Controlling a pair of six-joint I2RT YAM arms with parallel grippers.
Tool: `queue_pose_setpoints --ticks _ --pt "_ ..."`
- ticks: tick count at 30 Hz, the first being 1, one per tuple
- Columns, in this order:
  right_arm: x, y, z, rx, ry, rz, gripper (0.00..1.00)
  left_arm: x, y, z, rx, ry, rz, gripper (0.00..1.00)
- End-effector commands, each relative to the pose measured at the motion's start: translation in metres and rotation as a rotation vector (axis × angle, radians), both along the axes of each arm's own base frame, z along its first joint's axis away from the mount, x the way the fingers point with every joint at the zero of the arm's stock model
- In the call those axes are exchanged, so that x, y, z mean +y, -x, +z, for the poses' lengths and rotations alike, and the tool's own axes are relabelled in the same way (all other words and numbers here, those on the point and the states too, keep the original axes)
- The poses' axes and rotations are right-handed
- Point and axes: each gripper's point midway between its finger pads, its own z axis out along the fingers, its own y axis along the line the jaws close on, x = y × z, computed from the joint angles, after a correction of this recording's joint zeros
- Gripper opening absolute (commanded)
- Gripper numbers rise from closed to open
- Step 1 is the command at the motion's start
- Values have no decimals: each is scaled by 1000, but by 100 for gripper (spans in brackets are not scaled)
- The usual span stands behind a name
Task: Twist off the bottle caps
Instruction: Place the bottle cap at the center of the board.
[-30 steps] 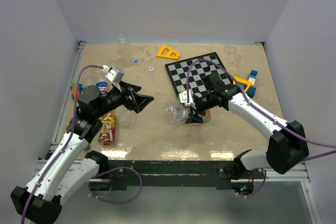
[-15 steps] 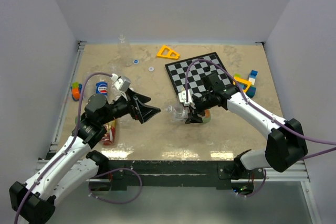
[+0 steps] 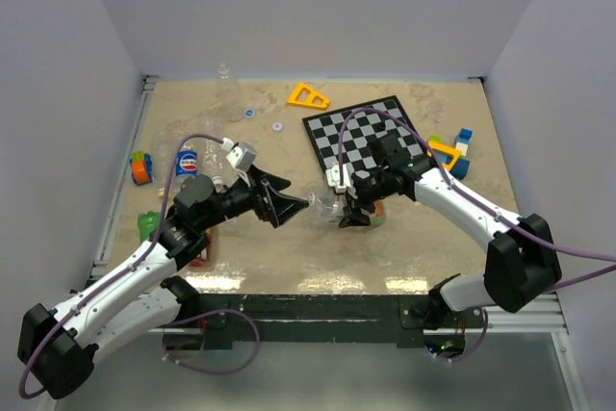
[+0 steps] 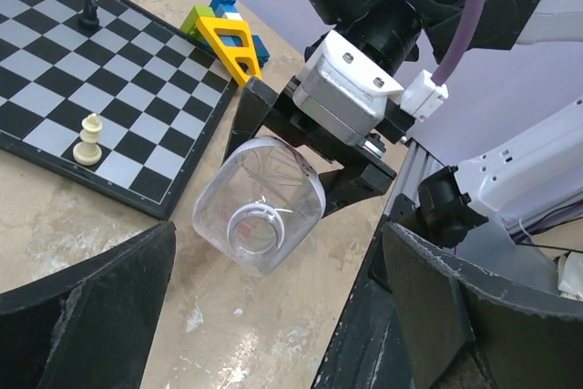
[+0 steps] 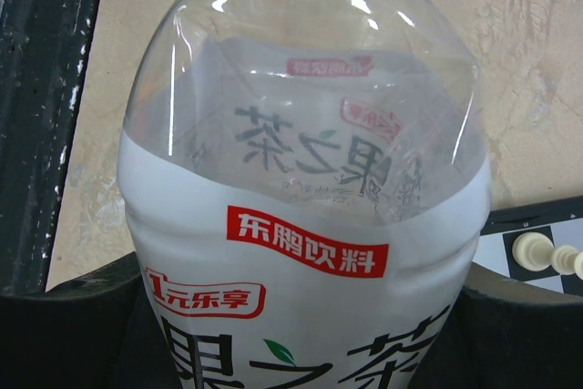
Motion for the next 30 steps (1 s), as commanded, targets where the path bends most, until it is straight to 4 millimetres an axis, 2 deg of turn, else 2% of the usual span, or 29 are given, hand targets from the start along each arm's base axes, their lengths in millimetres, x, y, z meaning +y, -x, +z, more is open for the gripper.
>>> queue_pose_setpoints --ticks 1,8,15,21,25,30 --pt "8 -6 16 -20 -55 3 10 -8 -12 13 -42 47 46 98" --pt "8 -6 17 -22 -57 5 10 -25 -19 -10 26 23 42 85" --pt "8 -7 19 -37 -60 -4 10 -37 -27 -19 126 36 85 86" --pt "8 -15 24 -60 -67 -53 10 -45 -30 -49 384 7 176 88" --pt "8 -17 26 -64 -71 -64 10 -53 -29 -50 462 71 187 88" --pt "8 -18 27 -73 -72 -69 11 -50 -41 -46 495 127 264 84"
